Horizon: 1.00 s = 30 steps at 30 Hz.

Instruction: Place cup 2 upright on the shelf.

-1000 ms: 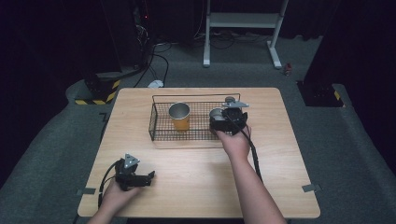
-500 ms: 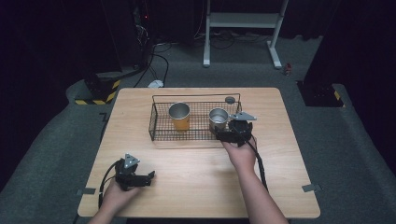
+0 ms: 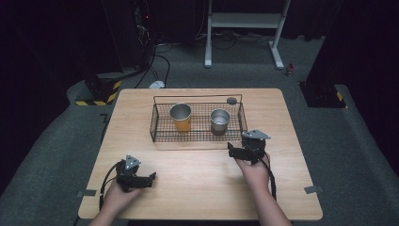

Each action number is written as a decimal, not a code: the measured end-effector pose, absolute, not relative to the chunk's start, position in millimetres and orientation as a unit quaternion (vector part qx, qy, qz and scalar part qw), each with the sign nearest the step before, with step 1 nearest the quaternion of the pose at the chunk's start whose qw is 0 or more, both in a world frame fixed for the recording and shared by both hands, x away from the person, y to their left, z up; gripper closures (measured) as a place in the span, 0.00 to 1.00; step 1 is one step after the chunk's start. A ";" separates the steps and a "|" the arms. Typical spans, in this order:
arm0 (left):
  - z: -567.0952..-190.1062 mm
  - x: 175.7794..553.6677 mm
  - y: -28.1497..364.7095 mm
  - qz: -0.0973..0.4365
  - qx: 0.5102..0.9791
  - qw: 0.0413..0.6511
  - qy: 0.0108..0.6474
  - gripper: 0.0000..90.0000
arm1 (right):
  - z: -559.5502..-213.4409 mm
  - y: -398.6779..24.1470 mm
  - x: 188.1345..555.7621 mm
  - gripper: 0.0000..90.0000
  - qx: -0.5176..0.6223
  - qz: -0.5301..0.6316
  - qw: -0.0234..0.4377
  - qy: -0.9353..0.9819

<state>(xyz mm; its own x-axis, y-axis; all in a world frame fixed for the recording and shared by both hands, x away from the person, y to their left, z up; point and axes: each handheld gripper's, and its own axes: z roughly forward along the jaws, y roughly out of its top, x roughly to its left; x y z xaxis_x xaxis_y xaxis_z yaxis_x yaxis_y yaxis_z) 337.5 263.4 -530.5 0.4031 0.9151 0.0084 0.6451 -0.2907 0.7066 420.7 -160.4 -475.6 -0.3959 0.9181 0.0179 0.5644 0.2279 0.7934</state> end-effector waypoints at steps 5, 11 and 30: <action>-530.5 337.5 263.4 0.212 0.775 0.318 0.504 0.00 | -486.2 -176.7 406.7 0.11 0.504 0.361 0.238 0.748; -530.5 337.5 263.4 0.212 0.775 0.318 0.504 0.00 | -500.3 -199.7 387.4 0.11 0.514 0.339 0.239 0.751; -530.7 338.3 262.7 0.216 0.772 0.317 0.507 0.00 | -524.9 -214.6 354.6 0.15 0.519 0.313 0.220 0.764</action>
<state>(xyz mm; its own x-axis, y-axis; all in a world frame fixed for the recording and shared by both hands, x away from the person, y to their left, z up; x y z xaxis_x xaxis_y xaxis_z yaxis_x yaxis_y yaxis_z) 338.3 262.7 -530.7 0.3930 0.9195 0.0114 0.6460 -0.2849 0.7082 354.6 -214.6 -524.9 -0.3640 0.9313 -0.0121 0.6558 0.2655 0.7067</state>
